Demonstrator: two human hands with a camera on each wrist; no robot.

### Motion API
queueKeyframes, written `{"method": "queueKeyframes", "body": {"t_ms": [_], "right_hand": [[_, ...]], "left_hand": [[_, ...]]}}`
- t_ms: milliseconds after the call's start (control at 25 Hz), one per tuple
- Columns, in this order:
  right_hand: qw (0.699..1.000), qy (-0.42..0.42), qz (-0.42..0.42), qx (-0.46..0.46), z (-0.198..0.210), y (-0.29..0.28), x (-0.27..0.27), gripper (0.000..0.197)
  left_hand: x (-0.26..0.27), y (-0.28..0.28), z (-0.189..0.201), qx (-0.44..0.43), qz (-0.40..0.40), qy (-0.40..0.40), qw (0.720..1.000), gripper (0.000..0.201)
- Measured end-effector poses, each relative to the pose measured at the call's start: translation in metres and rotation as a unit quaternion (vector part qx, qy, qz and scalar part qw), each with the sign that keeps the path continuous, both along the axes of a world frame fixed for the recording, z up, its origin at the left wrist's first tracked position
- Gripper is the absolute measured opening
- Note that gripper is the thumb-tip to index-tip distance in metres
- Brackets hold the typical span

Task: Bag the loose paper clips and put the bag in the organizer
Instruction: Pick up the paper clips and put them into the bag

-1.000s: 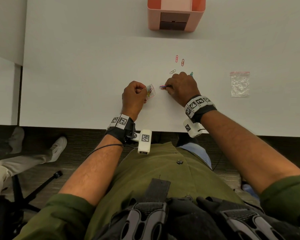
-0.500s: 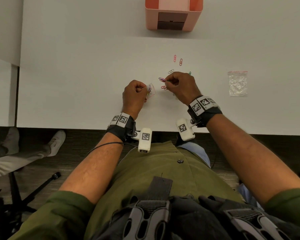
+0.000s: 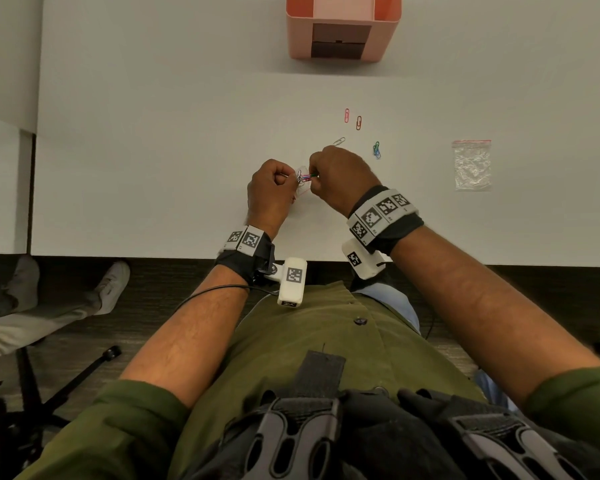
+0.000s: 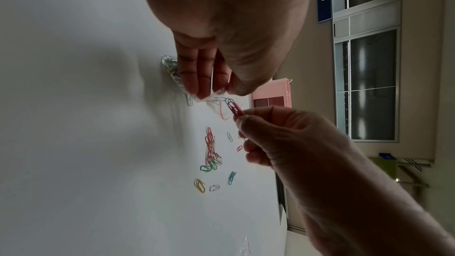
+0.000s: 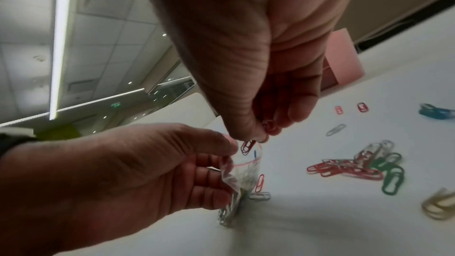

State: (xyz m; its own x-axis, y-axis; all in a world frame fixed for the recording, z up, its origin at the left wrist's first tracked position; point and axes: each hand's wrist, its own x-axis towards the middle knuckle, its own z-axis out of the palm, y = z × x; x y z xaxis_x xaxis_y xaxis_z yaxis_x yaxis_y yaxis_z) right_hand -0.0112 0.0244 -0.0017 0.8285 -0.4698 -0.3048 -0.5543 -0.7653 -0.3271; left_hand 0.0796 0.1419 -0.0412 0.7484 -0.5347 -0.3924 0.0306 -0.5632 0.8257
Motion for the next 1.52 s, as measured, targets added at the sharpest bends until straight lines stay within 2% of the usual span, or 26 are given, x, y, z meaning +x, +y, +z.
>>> {"method": "queueKeyframes", "body": {"t_ms": [120, 280, 400, 480, 720, 880, 1000, 1120, 1320, 1440, 1520], "right_hand": [[0.998, 0.016, 0.038, -0.048, 0.001, 0.009, 0.010, 0.018], [0.997, 0.032, 0.049, -0.054, -0.003, 0.016, 0.014, 0.018], [1.000, 0.011, 0.017, -0.011, -0.005, 0.016, 0.016, 0.022], [0.998, -0.027, -0.033, 0.042, -0.004, 0.014, 0.014, 0.023], [0.948, -0.118, -0.181, 0.233, -0.007, 0.013, 0.005, 0.021], [0.935, -0.162, -0.240, 0.205, -0.008, 0.012, 0.000, 0.008], [0.942, -0.109, -0.241, 0.205, -0.008, 0.010, -0.003, 0.023], [0.943, -0.085, -0.224, 0.233, -0.008, 0.009, -0.005, 0.021], [0.916, -0.136, -0.268, 0.264, -0.002, 0.002, -0.005, 0.018], [0.906, -0.137, -0.274, 0.294, 0.000, 0.004, -0.004, 0.014], [0.882, -0.138, -0.286, 0.349, 0.002, 0.009, -0.002, 0.010]], "left_hand": [[-0.001, 0.001, 0.000, -0.007, -0.009, -0.003, 1.000, 0.008], [0.000, 0.005, 0.000, -0.008, -0.007, -0.011, 1.000, 0.006], [-0.002, 0.005, 0.002, -0.011, -0.008, -0.008, 1.000, 0.005], [-0.002, 0.006, 0.003, -0.012, -0.005, -0.002, 1.000, 0.004], [0.000, 0.006, 0.008, -0.012, 0.028, 0.015, 0.999, 0.005], [-0.001, 0.007, 0.013, -0.019, 0.037, 0.026, 0.999, 0.005], [-0.003, 0.009, 0.018, -0.035, 0.034, 0.028, 0.998, 0.005], [-0.001, 0.010, 0.022, -0.050, 0.030, 0.017, 0.998, 0.005], [-0.002, 0.012, 0.028, -0.060, 0.036, 0.005, 0.998, 0.006], [-0.002, 0.013, 0.030, -0.062, 0.034, 0.002, 0.997, 0.006], [-0.003, 0.013, 0.031, -0.064, 0.028, -0.007, 0.998, 0.006]]}}
